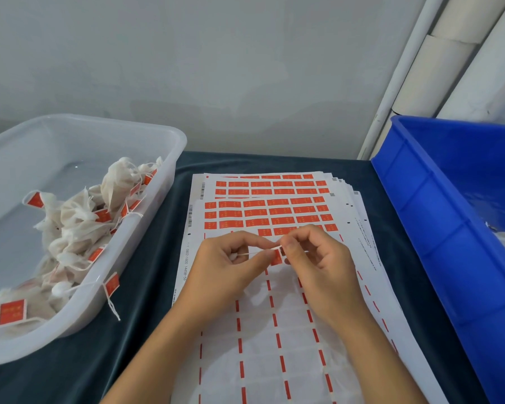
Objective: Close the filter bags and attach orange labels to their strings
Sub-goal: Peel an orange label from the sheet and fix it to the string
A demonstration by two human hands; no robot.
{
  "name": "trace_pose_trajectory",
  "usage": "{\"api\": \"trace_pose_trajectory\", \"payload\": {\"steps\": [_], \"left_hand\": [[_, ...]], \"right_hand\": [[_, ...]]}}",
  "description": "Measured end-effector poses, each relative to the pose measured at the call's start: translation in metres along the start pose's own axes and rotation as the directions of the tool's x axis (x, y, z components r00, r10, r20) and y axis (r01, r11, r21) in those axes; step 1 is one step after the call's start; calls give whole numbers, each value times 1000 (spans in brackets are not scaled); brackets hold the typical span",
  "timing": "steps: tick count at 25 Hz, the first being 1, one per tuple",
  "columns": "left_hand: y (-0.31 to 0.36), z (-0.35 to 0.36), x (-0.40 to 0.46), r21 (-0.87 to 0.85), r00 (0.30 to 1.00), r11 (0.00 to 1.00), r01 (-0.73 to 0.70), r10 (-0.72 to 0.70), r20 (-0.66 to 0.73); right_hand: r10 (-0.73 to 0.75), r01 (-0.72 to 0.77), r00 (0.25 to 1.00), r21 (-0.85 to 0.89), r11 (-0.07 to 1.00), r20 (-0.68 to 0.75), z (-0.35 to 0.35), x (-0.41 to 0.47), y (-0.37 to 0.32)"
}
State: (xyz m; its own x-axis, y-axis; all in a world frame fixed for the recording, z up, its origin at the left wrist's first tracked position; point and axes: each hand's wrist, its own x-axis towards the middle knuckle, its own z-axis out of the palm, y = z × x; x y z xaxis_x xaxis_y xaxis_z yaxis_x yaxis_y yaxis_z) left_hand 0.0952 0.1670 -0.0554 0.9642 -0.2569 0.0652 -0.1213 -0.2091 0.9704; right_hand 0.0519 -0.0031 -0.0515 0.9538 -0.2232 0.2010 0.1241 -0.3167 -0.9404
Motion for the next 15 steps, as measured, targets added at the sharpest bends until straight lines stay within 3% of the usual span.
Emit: {"api": "trace_pose_trajectory", "payload": {"steps": [15], "left_hand": [[5, -2, 0, -28, 999, 999, 31, -30, 18]], "right_hand": [[11, -13, 1000, 91, 996, 27, 2, -1, 0]]}}
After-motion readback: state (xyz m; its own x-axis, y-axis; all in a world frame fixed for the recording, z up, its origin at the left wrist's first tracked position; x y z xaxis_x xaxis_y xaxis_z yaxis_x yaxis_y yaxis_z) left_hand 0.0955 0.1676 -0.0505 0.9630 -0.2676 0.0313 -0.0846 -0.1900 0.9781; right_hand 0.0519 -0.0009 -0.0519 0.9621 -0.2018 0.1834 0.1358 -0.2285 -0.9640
